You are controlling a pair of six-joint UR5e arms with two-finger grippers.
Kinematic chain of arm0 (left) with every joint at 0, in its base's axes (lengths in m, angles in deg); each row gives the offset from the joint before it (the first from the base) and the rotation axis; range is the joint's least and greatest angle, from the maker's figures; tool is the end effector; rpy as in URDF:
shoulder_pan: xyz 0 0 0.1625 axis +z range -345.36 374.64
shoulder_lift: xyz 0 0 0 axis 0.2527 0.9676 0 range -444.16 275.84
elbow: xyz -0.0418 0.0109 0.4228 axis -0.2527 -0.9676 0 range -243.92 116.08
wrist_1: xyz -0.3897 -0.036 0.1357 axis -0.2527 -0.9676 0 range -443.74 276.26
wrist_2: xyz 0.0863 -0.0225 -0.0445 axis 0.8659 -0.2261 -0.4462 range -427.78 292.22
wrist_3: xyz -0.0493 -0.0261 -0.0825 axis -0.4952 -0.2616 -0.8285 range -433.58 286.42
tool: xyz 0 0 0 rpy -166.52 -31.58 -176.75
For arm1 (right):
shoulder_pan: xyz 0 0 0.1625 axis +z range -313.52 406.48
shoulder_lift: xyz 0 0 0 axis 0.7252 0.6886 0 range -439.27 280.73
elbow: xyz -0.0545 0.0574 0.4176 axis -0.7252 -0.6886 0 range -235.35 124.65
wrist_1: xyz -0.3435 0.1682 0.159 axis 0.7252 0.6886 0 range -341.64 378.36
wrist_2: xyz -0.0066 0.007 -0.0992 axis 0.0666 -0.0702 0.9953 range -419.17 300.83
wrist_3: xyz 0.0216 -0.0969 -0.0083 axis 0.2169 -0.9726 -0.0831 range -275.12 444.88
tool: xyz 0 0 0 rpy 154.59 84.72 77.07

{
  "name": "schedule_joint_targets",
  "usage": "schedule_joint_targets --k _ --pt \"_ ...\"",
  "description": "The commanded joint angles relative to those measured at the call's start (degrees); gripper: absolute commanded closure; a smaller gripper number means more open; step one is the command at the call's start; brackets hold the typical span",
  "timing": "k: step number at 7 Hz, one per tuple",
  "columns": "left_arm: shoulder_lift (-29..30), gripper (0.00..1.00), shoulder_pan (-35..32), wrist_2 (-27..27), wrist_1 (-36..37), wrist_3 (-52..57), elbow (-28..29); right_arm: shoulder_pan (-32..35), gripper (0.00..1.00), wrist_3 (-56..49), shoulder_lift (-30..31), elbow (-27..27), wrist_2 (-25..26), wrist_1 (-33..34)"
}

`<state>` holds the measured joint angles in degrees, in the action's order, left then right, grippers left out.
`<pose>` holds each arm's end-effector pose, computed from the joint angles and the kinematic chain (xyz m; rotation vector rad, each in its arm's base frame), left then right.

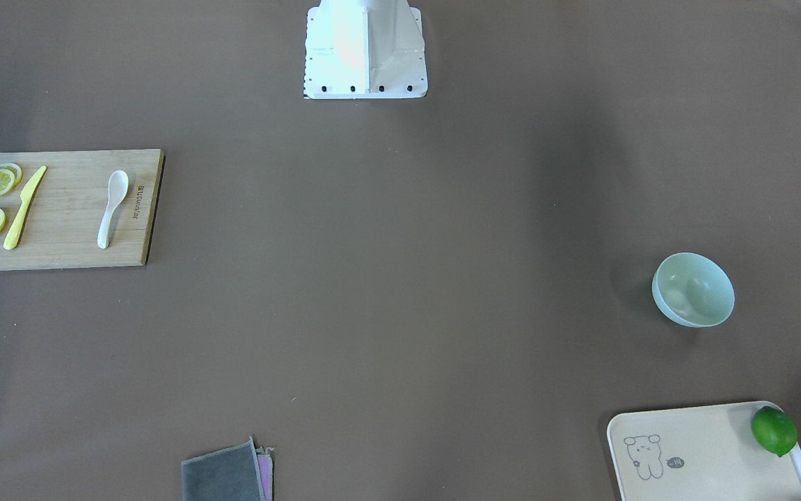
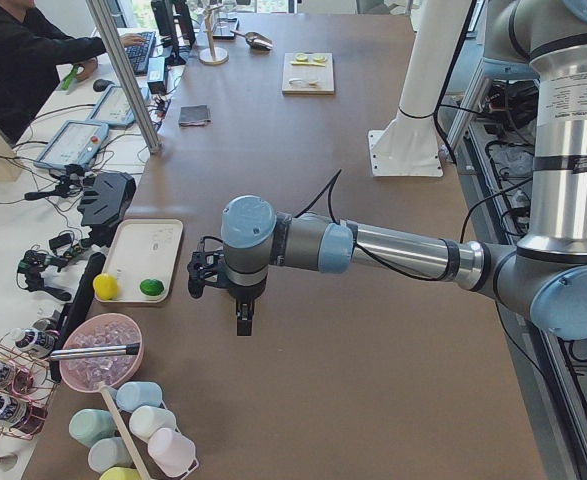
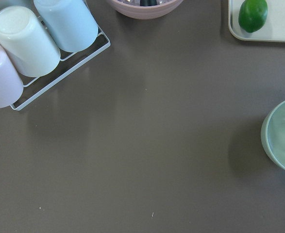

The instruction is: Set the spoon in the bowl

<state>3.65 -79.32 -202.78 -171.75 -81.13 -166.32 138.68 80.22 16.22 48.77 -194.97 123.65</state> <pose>-0.0957 -0.4730 0.5730 0.1115 0.7885 -0.1337 0.0786 -0.4354 0.6072 -0.0620 -0.8034 0.0057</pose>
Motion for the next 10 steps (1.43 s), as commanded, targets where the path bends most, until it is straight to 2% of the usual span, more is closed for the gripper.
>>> schedule_joint_targets --k 1,6,7,9,10 --pt "0.1 0.02 0.0 0.0 -0.5 0.1 0.0 0.0 0.00 0.0 -0.1 -0.1 -0.1 0.0" --pt "0.5 0.02 0.0 -0.1 -0.6 0.1 -0.3 0.0 0.00 -0.1 -0.1 0.2 -1.1 0.0" --pt "-0.1 0.02 0.0 -0.4 -4.1 -0.1 -0.3 0.0 0.00 -0.7 -0.2 0.1 -2.5 -0.3" --pt "-1.3 0.02 0.2 -0.8 -11.1 -0.1 0.3 0.0 0.00 -1.3 -0.2 0.1 -3.0 -9.4" --pt "-1.4 0.02 1.9 -2.1 -16.9 -0.1 2.1 -1.1 0.00 -0.8 -0.5 0.8 -3.3 -13.2"
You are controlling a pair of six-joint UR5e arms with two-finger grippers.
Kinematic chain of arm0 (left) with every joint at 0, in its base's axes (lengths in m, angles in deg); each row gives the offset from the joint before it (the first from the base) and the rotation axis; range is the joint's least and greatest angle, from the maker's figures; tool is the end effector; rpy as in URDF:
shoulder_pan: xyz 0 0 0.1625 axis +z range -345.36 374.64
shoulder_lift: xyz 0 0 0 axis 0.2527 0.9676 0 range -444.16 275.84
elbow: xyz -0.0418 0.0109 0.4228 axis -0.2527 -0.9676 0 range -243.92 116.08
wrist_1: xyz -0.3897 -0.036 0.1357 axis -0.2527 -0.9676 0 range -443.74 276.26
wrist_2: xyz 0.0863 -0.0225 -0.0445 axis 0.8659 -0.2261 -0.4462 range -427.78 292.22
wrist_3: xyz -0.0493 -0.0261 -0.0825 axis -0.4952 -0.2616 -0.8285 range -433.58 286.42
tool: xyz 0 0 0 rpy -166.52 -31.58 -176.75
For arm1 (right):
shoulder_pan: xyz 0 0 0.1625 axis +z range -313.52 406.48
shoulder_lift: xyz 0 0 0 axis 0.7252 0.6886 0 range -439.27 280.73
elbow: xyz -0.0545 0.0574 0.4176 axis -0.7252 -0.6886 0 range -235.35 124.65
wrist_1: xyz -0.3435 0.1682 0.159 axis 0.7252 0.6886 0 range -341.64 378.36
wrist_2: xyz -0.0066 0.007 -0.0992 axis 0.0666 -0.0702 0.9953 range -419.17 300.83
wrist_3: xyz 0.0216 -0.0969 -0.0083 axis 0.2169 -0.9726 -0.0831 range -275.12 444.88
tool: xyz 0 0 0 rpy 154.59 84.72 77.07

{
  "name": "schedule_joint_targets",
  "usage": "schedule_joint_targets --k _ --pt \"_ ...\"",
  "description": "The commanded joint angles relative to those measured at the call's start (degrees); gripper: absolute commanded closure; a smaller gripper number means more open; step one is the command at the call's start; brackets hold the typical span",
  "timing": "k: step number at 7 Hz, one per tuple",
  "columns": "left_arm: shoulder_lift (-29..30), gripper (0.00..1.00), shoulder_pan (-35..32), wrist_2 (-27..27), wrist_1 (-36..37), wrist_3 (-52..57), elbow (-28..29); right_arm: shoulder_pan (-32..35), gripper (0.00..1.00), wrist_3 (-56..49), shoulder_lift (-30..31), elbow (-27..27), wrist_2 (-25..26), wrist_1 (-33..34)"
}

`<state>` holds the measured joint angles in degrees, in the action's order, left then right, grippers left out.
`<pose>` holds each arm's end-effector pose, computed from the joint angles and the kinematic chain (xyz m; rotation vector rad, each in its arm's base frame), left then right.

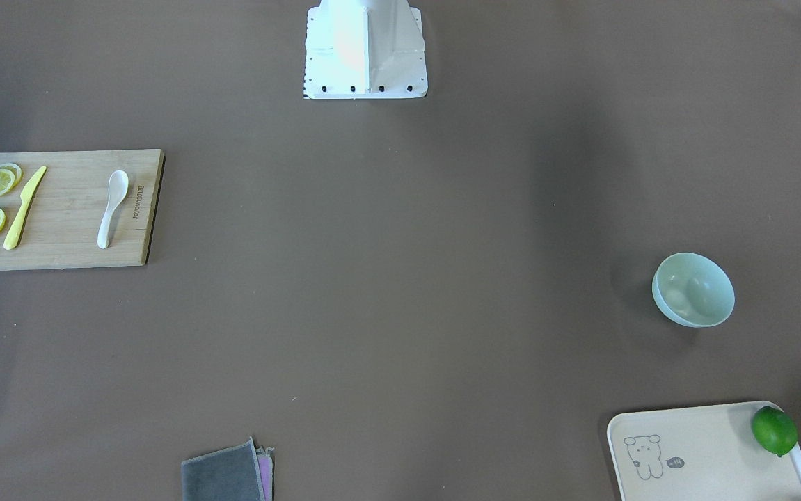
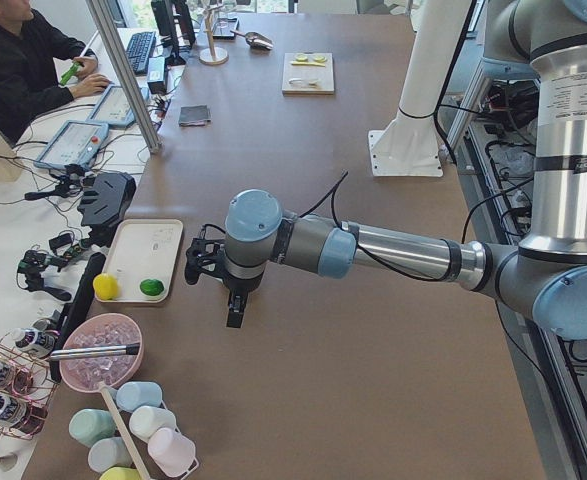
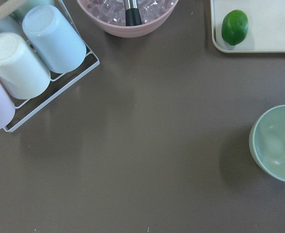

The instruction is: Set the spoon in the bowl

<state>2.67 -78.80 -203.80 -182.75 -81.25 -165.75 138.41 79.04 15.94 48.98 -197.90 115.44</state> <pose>-0.0903 -0.4757 0.5633 0.2619 0.8066 -0.0582 0.0735 -0.4484 0.5857 0.0910 -0.8463 -0.0794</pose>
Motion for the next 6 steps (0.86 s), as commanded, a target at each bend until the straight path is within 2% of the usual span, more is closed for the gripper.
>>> schedule_joint_targets --k 1,2,3,5,6 --pt "-0.4 0.02 3.1 -6.1 -13.5 0.0 5.8 -1.8 0.00 0.6 0.1 0.7 -0.7 -7.1" --pt "0.1 0.02 5.7 -8.5 -20.0 -0.5 9.8 -2.2 0.00 0.7 -0.1 -0.4 -0.8 -7.3" --pt "2.8 0.02 6.9 -8.4 -20.6 -0.8 11.5 -2.2 0.00 0.6 -0.5 -1.6 -2.1 -7.5" --pt "10.2 0.02 12.2 -8.0 -23.5 -17.4 17.6 -2.1 0.00 0.6 -0.2 -3.5 -2.4 -11.5" --pt "10.4 0.02 15.2 -4.1 -28.5 -18.5 19.1 -2.2 0.00 0.6 -0.5 -5.5 -2.7 -12.8"
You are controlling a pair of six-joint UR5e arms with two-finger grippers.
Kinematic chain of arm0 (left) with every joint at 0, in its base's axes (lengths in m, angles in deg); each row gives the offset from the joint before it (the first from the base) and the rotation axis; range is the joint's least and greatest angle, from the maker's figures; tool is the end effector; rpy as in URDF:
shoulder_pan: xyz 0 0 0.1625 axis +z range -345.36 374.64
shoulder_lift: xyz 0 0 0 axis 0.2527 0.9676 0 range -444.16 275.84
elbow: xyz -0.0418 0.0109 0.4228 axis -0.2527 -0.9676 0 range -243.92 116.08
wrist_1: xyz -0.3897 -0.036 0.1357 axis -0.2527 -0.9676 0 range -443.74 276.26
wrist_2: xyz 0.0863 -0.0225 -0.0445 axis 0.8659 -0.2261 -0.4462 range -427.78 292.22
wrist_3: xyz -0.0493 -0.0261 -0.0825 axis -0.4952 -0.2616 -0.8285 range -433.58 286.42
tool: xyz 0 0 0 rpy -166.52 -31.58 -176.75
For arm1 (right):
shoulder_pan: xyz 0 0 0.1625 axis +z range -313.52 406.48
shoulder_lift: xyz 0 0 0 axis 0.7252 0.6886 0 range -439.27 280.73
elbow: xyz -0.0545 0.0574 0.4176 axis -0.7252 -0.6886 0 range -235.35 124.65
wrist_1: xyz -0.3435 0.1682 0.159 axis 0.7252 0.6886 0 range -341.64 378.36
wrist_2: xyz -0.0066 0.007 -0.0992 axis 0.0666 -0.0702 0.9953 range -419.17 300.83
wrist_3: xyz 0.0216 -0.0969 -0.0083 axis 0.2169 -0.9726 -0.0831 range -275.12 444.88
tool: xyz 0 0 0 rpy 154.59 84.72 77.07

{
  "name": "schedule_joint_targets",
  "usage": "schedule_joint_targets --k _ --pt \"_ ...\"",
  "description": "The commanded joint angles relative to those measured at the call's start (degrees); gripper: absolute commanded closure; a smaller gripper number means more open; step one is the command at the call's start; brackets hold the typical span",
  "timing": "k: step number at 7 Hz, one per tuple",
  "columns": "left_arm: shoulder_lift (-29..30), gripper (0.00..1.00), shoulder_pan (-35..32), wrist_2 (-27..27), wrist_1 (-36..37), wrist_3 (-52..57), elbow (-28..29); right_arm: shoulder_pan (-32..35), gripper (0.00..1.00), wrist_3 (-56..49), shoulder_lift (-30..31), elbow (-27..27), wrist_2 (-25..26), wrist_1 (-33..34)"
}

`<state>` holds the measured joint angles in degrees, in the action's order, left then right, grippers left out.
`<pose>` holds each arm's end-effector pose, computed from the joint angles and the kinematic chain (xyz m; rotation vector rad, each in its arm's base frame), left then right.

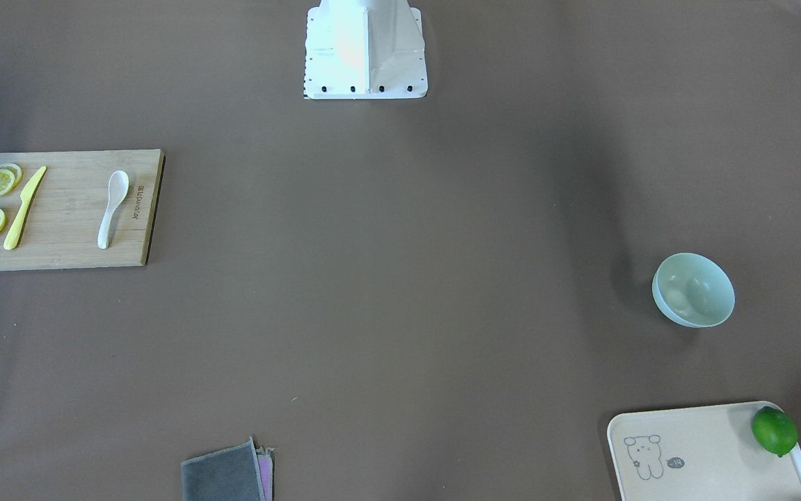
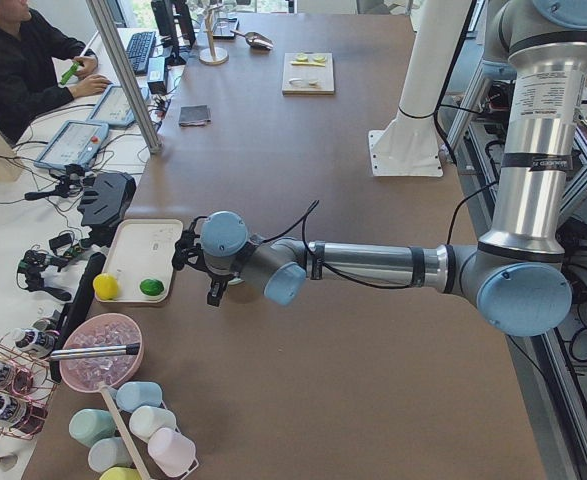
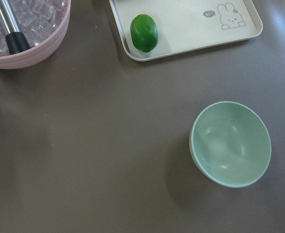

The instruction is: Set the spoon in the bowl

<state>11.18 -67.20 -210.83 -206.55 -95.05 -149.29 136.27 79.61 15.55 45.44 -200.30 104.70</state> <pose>0.0247 -0.5499 0.5756 0.2934 1.0042 0.0601 0.0540 -0.4633 0.5902 0.1961 -0.8832 -0.1642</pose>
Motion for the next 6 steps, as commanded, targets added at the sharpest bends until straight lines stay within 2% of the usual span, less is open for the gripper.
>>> schedule_joint_targets --k 1,2,6 --pt "2.7 0.02 7.4 6.7 -6.3 -9.5 3.4 -0.1 0.00 0.0 -0.2 -4.0 -0.3 -5.2" --pt "3.2 0.02 10.3 10.9 -7.5 -13.0 3.4 -0.1 0.00 0.0 -0.1 -6.0 -0.3 -9.4" --pt "5.8 0.02 15.1 11.7 -8.3 -13.8 9.4 -0.1 0.00 6.1 -0.4 -5.8 -0.4 -11.2"
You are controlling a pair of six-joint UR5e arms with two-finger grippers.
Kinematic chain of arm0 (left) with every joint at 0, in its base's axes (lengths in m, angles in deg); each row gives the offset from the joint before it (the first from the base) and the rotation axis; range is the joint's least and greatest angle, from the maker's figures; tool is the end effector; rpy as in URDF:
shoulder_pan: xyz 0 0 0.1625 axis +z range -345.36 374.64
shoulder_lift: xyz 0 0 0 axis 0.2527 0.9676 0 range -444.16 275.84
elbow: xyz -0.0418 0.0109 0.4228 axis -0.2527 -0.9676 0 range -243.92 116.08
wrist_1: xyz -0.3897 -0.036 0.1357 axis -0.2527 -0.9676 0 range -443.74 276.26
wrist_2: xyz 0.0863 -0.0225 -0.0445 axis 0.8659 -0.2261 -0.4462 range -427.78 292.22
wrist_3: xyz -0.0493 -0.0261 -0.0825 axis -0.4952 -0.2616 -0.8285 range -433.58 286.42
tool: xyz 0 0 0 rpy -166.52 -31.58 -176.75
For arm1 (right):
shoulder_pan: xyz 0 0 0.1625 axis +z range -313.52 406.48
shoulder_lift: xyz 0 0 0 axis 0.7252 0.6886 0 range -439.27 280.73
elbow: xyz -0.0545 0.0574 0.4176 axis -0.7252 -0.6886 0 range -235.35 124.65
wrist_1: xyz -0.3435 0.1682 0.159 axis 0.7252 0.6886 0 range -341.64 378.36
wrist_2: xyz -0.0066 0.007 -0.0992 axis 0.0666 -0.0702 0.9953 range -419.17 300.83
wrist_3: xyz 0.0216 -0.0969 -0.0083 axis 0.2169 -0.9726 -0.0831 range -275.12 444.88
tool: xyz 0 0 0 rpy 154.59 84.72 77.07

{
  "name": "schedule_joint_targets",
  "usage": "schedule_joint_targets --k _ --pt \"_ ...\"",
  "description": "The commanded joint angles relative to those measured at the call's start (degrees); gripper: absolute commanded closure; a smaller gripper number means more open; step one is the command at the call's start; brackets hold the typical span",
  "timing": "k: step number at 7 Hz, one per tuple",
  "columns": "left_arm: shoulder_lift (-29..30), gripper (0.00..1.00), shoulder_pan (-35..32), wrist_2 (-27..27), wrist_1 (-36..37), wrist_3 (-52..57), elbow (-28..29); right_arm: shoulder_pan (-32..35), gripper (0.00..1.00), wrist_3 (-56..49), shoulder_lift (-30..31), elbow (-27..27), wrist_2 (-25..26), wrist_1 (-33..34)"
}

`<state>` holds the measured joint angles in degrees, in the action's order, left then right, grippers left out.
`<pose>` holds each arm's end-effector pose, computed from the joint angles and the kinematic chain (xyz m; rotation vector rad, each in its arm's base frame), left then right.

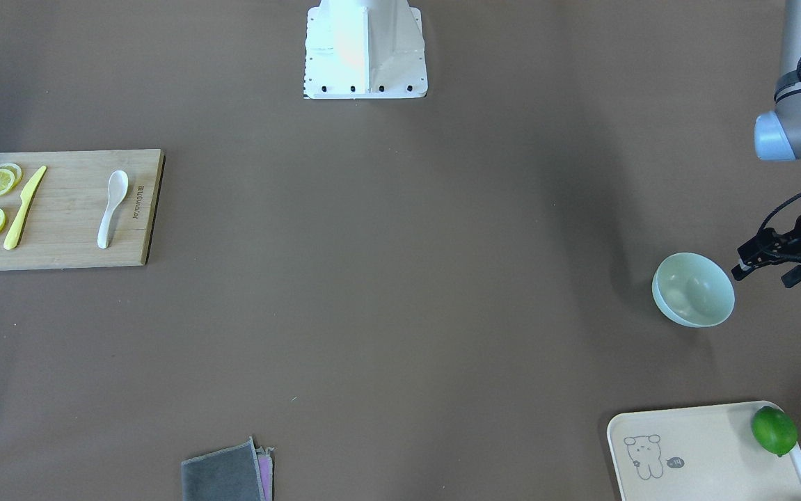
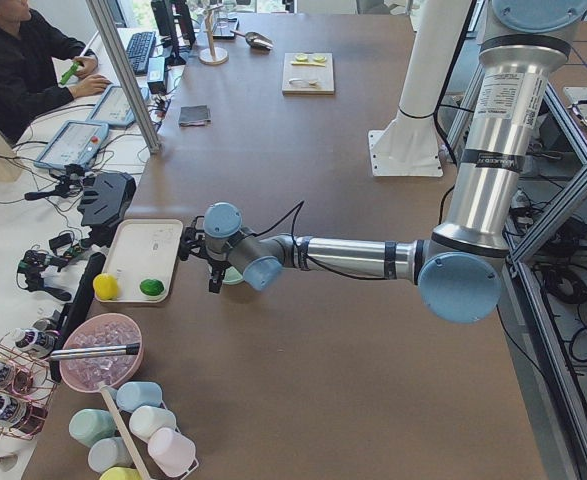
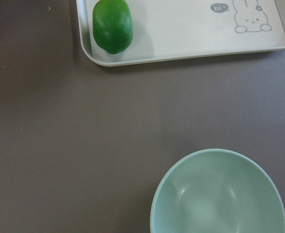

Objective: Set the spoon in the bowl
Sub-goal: 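Reach the left gripper to the pale green bowl and grasp its rim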

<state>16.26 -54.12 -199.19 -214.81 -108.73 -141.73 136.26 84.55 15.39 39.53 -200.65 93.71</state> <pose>0.1522 -0.5774 0.5872 0.2491 0.9186 0.0237 0.0535 -0.4701 0.6190 0.2427 -0.8931 -0.1256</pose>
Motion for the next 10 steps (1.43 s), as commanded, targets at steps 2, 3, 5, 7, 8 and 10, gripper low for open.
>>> schedule_joint_targets --k 2,3,5,7,8,10 --pt "1.7 0.02 3.7 0.1 -0.1 0.0 4.7 0.1 0.00 1.3 -1.2 0.0 0.0 0.0" --pt "1.6 0.02 3.7 0.0 -0.1 -0.1 5.0 0.1 0.00 1.4 -1.3 0.1 -0.1 0.0" --pt "1.6 0.67 3.7 -0.4 -0.9 -0.2 5.6 0.1 0.00 2.3 -1.5 0.1 -0.1 0.0" --pt "1.6 1.00 3.7 -0.6 -3.2 -0.4 6.6 0.1 0.00 2.4 -2.2 -0.1 -3.0 0.2" --pt "2.4 1.00 3.6 -1.8 -3.2 -4.3 6.1 0.1 0.00 2.4 -2.2 -0.1 -3.0 0.3" --pt "8.2 1.00 2.1 -6.8 -2.4 -14.6 4.5 0.1 0.00 2.4 -2.2 -0.1 -4.2 0.6"
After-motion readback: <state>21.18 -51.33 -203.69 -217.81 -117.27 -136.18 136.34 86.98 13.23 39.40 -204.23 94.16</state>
